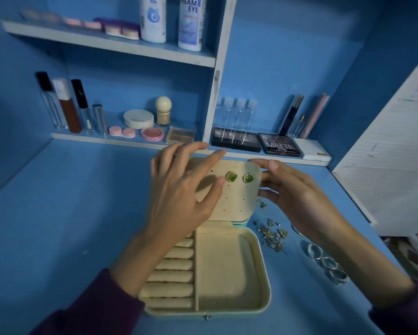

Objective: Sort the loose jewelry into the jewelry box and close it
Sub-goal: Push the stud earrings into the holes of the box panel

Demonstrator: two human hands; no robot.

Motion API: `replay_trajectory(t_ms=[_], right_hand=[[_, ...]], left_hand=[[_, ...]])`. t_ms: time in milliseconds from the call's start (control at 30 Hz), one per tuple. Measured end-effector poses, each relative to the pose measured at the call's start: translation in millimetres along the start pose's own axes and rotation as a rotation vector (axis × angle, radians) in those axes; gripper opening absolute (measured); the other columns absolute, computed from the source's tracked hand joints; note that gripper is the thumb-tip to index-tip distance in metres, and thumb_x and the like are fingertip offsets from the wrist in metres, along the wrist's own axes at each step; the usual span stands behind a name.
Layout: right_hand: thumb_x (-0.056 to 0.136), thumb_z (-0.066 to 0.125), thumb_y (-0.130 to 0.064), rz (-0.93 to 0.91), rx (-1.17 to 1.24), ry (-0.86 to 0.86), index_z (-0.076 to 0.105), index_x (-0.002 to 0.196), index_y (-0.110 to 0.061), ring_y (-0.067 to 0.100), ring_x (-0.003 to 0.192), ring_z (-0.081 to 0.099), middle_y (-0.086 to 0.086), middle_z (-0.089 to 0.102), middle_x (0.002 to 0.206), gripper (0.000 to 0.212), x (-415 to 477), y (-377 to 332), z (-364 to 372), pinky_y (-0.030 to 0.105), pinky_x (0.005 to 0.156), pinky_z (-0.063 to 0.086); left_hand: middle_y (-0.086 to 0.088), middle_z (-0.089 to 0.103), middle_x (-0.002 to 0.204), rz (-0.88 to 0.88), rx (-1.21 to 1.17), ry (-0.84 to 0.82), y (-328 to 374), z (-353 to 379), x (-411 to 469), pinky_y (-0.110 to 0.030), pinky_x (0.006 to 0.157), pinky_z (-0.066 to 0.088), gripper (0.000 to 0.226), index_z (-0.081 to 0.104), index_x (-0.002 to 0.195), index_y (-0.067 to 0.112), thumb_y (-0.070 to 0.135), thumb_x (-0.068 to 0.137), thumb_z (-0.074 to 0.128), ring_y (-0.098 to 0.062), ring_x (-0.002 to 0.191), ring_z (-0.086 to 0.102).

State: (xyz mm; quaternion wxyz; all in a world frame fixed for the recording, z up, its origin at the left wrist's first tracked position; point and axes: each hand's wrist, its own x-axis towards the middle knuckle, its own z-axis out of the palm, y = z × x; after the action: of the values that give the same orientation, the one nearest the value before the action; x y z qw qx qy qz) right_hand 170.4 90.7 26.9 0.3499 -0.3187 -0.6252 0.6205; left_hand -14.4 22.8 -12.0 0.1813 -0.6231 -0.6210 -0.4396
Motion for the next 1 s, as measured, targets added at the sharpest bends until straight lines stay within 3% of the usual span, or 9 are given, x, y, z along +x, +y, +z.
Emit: replay_trajectory(t_ms=[133,333,467,567,700,867,1000], right_hand=[[0.087,0.059,-0.028,0.001,-0.083,-0.022,0.065,0.113,-0.013,0.019,0.092,0.064,0.004,0.070,0.097,0.031,0.5,-0.2,0.4,0.031,0.082,0.052],[0.090,0.054,-0.008,0.030,-0.218,-0.032,0.064,0.112,-0.009,0.022,0.085,0.061,0.029,0.063,0.102,0.023,3.0,0.3,-4.2,0.031,0.080,0.055],[0.090,0.055,-0.005,0.041,-0.309,-0.061,0.065,0.108,-0.012,0.020,0.081,0.063,0.017,0.069,0.088,0.021,2.1,-1.0,-11.4,0.036,0.084,0.052],[0.093,0.053,-0.010,0.025,-0.361,-0.043,0.063,0.109,-0.014,0.019,0.074,0.063,0.010,0.069,0.079,0.020,1.5,0.9,-15.7,0.034,0.075,0.053],[0.092,0.057,-0.016,-0.047,-0.673,-0.004,0.064,0.097,-0.016,0.012,0.065,0.060,0.008,0.068,0.071,0.009,1.0,7.1,-29.7,0.019,0.060,0.046],[0.083,0.068,-0.011,-0.051,-1.155,-0.206,0.069,0.079,-0.025,0.002,0.070,0.058,-0.010,0.066,0.070,0.015,-2.0,4.2,-47.9,0.009,0.063,0.041],[0.081,0.067,-0.012,0.062,-1.298,-0.337,0.069,0.082,-0.029,-0.001,0.071,0.060,-0.014,0.065,0.072,0.018,-5.0,5.7,-57.8,0.020,0.073,0.050]], left_hand=[[-0.007,0.056,0.123,-0.100,-0.055,-0.023,-7.1,2.2,-4.5,-0.037,0.099,0.032,0.046,0.058,0.129,0.016,0.035,0.088,0.049,-0.023,0.116,0.040],[-0.009,0.053,0.128,-0.096,-0.055,-0.021,-8.8,2.5,-6.6,-0.037,0.105,0.030,0.045,0.058,0.128,0.015,0.033,0.087,0.051,-0.026,0.123,0.040],[-0.011,0.048,0.133,-0.112,-0.058,-0.016,-10.9,3.3,-8.0,-0.035,0.110,0.026,0.045,0.059,0.128,0.019,0.033,0.085,0.055,-0.028,0.127,0.035],[-0.009,0.048,0.131,-0.131,-0.046,-0.053,-12.0,4.2,-9.1,-0.037,0.107,0.029,0.049,0.057,0.130,0.021,0.038,0.084,0.053,-0.028,0.125,0.035],[-0.010,0.049,0.129,-0.130,-0.053,-0.054,-13.5,4.4,-8.5,-0.026,0.106,0.023,0.049,0.057,0.130,0.019,0.036,0.084,0.054,-0.025,0.122,0.034],[-0.010,0.049,0.128,-0.130,-0.060,-0.058,-12.8,4.0,-8.4,-0.022,0.104,0.022,0.050,0.056,0.130,0.019,0.037,0.084,0.053,-0.024,0.120,0.033],[-0.010,0.048,0.129,-0.139,-0.066,-0.075,-12.7,4.0,-8.8,-0.020,0.104,0.020,0.051,0.055,0.131,0.019,0.039,0.084,0.051,-0.025,0.121,0.033]])
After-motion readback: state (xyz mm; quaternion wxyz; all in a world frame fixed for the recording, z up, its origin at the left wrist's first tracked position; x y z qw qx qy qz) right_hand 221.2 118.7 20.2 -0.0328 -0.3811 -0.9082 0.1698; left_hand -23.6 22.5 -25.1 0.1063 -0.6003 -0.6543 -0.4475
